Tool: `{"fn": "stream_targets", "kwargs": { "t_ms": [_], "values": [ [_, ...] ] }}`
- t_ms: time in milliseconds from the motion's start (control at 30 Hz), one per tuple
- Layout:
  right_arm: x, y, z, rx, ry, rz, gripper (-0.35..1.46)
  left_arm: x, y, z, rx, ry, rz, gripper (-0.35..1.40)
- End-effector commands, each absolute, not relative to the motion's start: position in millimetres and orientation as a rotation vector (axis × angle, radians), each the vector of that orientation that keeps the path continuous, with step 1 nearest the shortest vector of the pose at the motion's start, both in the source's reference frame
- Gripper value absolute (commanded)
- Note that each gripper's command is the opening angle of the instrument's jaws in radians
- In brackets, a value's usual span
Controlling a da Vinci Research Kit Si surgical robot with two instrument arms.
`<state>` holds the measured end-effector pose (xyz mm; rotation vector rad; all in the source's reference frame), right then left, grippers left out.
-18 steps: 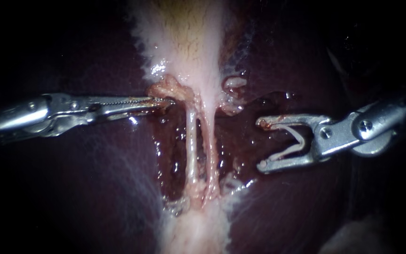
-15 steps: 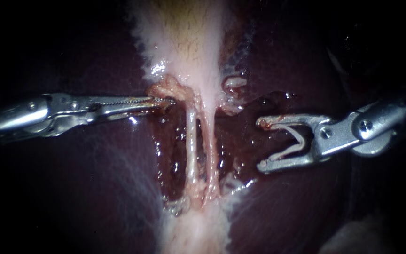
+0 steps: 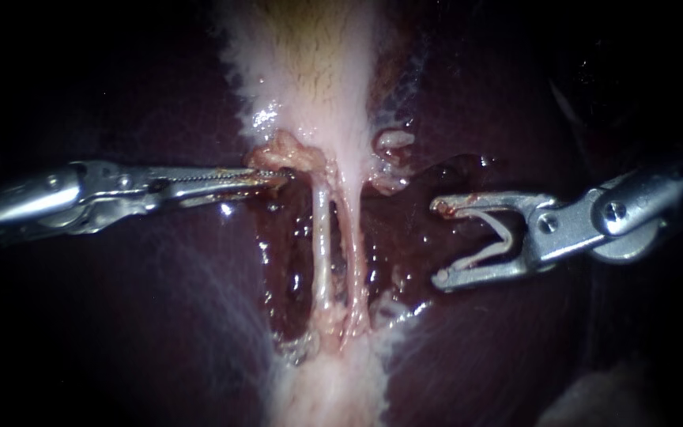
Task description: Grabbing gallbladder
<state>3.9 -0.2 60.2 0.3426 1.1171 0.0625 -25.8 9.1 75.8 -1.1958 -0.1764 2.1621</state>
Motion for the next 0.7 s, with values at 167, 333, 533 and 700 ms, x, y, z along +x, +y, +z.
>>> {"fn": "stream_targets", "kwargs": {
  "t_ms": [167,333,533,700],
  "values": [
    [3.9,-0.2,60.3,0.342,1.117,0.063,0.48,-24.8,7.9,73.6,-1.205,-0.196,2.162,0.05],
    [3.9,-0.2,60.3,0.342,1.117,0.063,0.48,-24.3,7.3,71.8,-1.204,-0.208,2.156,0.56],
    [3.8,-0.2,60.3,0.342,1.117,0.063,0.48,-24.6,7.5,71.7,-1.23,-0.184,2.197,0.83],
    [3.8,-0.2,60.3,0.342,1.117,0.063,0.48,-24.5,8.5,71.0,-1.27,-0.156,2.217,0.91]
  ]
}}
